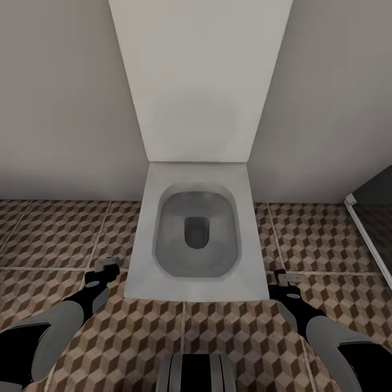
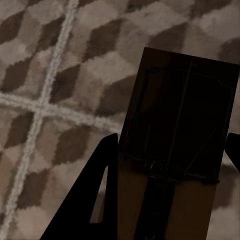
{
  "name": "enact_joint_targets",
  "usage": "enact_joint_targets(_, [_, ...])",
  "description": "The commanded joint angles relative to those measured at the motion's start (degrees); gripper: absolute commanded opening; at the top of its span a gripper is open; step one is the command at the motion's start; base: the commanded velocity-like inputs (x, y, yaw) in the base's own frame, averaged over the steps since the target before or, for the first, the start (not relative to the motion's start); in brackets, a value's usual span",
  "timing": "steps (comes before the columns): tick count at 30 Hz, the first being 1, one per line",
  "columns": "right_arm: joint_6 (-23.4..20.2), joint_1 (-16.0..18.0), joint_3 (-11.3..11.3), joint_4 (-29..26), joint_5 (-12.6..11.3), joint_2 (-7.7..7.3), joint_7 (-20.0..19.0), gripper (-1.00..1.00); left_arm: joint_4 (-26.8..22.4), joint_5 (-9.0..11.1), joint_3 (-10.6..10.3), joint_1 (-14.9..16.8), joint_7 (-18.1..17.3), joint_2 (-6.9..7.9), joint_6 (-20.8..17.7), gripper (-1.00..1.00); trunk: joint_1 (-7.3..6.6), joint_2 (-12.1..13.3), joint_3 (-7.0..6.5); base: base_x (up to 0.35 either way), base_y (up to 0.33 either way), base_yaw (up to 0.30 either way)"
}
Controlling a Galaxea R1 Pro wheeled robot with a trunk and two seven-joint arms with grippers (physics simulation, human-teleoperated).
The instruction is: Take the four mousetraps from the cabinet in the bathroom and place them on the bathroom floor. Make sure all four end up on the same floor surface, and ensure that at least two of them are either under or directly next to the same bathroom sink.
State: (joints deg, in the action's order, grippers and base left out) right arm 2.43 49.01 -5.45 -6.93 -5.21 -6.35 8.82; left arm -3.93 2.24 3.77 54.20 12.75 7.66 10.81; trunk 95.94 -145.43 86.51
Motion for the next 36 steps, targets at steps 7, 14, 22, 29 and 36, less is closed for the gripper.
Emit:
enact_joint_targets(7, [1.3, 0.0, -0.4, 0.1, -0.7, -0.06, 0.1, -1.00, 0.1, 0.2, 0.4, 0.0, -0.1, -0.01, 0.3, -1.00, -0.01, 0.0, 0.03, 0.000, 0.000, 0.000])
enact_joint_targets(14, [1.9, 0.0, -0.4, 0.1, -0.7, -0.07, -0.7, -1.00, 0.1, 0.3, 0.4, 0.0, -0.1, -0.01, 0.3, -1.00, -0.01, 0.0, 0.03, 0.000, 0.000, 0.000])
enact_joint_targets(22, [2.4, 0.0, -0.4, 0.2, -0.8, -0.07, -1.6, -1.00, 0.4, 0.4, 0.4, 0.0, 0.0, -0.01, 2.3, -1.00, -0.01, 0.0, 0.03, 0.000, 0.000, 0.000])
enact_joint_targets(29, [2.4, 0.0, -0.4, 0.2, -0.8, 0.01, -1.7, -1.00, 1.2, 0.5, 0.4, 0.0, 0.0, -0.01, 3.5, -1.00, -0.01, 0.0, 0.03, 0.000, 0.000, 0.000])
enact_joint_targets(36, [2.4, 0.0, -0.4, 0.2, -0.8, 0.02, -1.7, -1.00, 2.9, 0.6, 0.4, 0.0, 0.0, -0.01, 8.4, -1.00, -0.01, 0.0, 0.03, 0.000, 0.000, 0.000])
